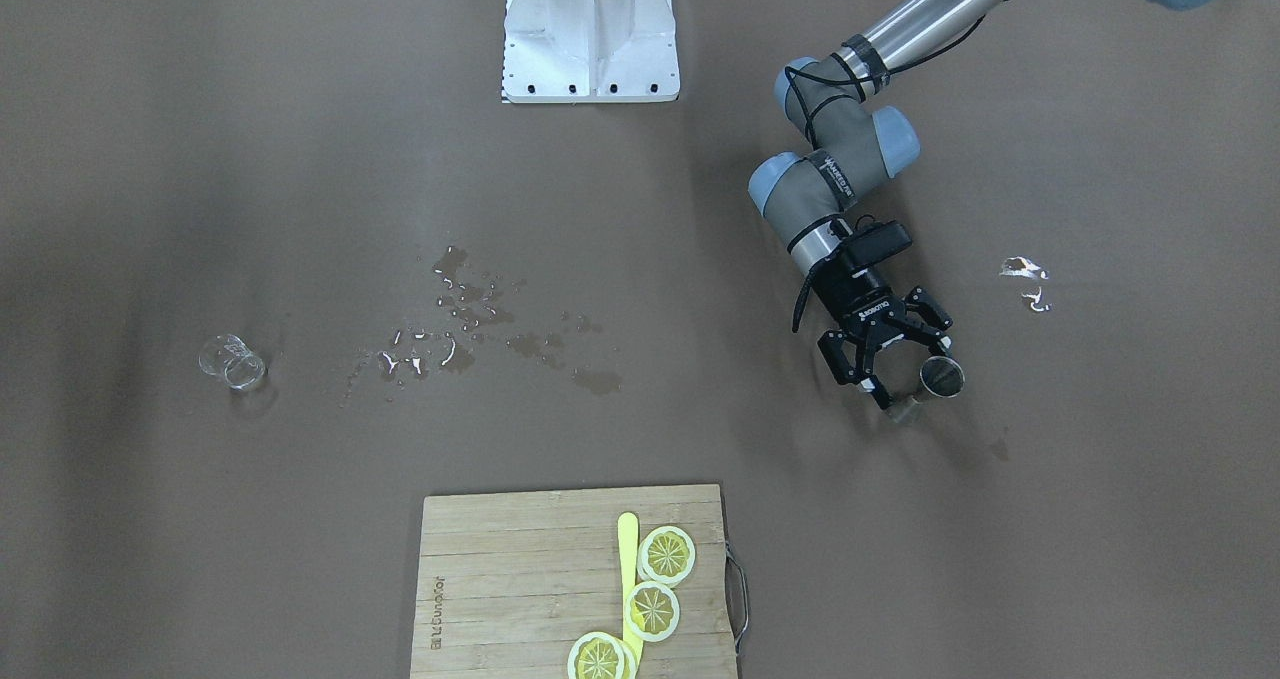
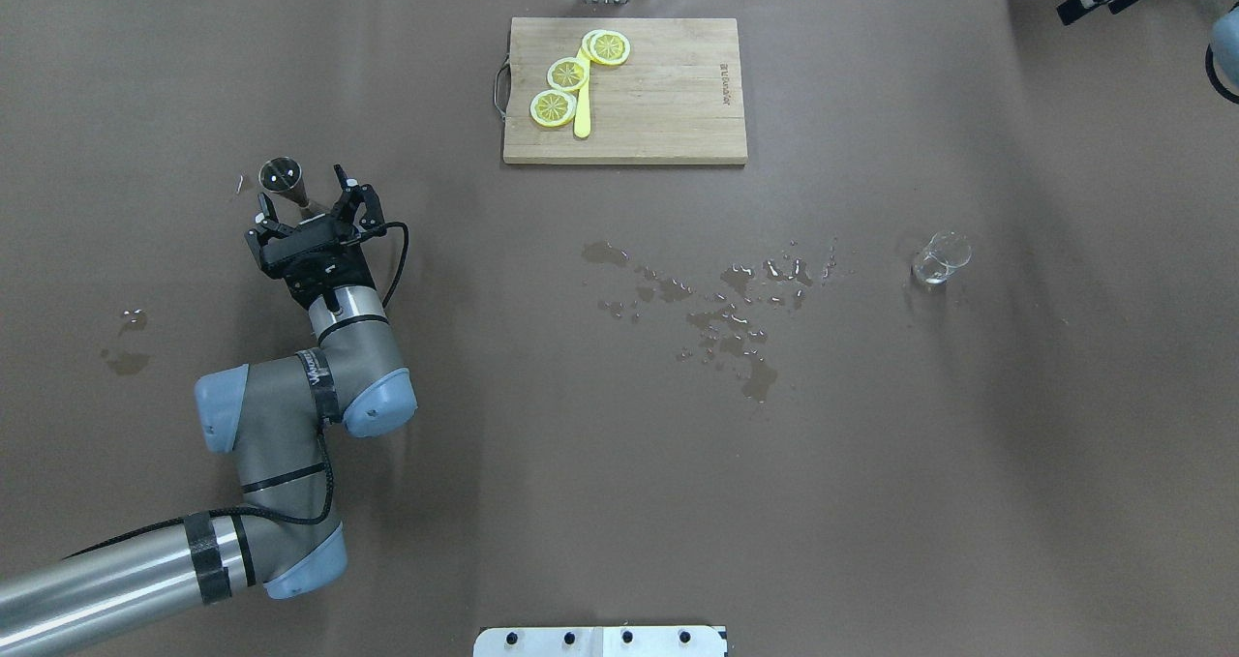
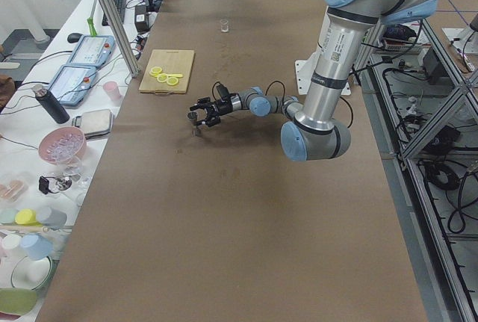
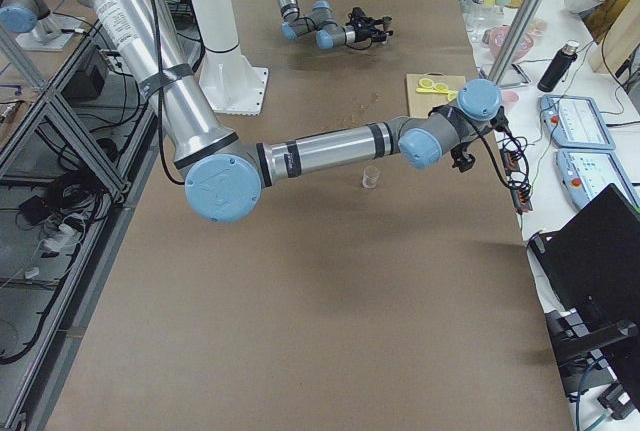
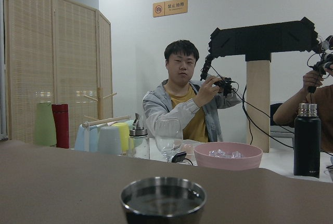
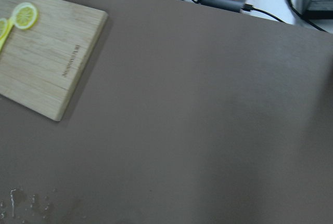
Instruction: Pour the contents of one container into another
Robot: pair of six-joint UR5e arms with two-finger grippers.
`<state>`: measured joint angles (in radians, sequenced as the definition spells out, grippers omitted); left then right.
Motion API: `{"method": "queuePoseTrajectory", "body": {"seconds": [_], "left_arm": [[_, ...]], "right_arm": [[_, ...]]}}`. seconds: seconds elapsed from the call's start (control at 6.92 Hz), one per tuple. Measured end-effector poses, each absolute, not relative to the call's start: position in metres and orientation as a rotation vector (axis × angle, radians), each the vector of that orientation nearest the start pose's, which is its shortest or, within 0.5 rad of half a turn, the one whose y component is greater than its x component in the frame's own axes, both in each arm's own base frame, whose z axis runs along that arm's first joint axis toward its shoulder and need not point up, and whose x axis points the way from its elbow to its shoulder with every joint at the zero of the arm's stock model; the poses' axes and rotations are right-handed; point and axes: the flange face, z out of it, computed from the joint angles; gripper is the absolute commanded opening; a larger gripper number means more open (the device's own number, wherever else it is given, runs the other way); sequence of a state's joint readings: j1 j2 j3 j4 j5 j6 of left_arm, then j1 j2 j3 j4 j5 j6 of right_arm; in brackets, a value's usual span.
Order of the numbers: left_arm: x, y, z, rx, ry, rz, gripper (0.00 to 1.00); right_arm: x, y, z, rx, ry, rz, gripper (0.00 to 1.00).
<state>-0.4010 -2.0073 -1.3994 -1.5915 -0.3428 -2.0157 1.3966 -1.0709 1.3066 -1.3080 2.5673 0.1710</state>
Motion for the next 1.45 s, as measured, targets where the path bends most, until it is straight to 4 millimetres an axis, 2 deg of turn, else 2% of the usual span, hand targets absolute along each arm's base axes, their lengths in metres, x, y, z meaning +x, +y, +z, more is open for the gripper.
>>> {"method": "queuePoseTrajectory", "body": {"seconds": [0.29, 0.58, 0.72, 0.87, 1.16, 1.3, 1.45], "left_arm": [[0.516, -0.441, 0.454, 1.278, 0.304, -0.869, 0.98], [0.497, -0.416, 0.449, 1.283, 0.334, -0.854, 0.98], [0.483, -0.409, 0.442, 1.283, 0.341, -0.854, 0.98], [0.471, -0.405, 0.429, 1.282, 0.349, -0.852, 0.98], [0.447, -0.396, 0.383, 1.277, 0.351, -0.798, 0.99], [0.440, -0.393, 0.360, 1.259, 0.339, -0.744, 0.98], [0.436, -0.391, 0.337, 1.216, 0.323, -0.664, 0.98]], "right_arm": [[-0.036, -0.696, 0.475, 0.151, -0.922, -0.102, 1.00], [-0.002, -0.669, 0.513, 0.054, -0.770, 0.005, 1.00], [0.013, -0.647, 0.534, 0.017, -0.712, 0.042, 1.00], [0.028, -0.615, 0.558, -0.013, -0.682, 0.074, 1.00], [0.054, -0.520, 0.602, -0.056, -0.666, 0.127, 1.00], [0.059, -0.489, 0.612, -0.068, -0.664, 0.142, 1.00], [0.061, -0.479, 0.614, -0.073, -0.662, 0.150, 1.00]]}}
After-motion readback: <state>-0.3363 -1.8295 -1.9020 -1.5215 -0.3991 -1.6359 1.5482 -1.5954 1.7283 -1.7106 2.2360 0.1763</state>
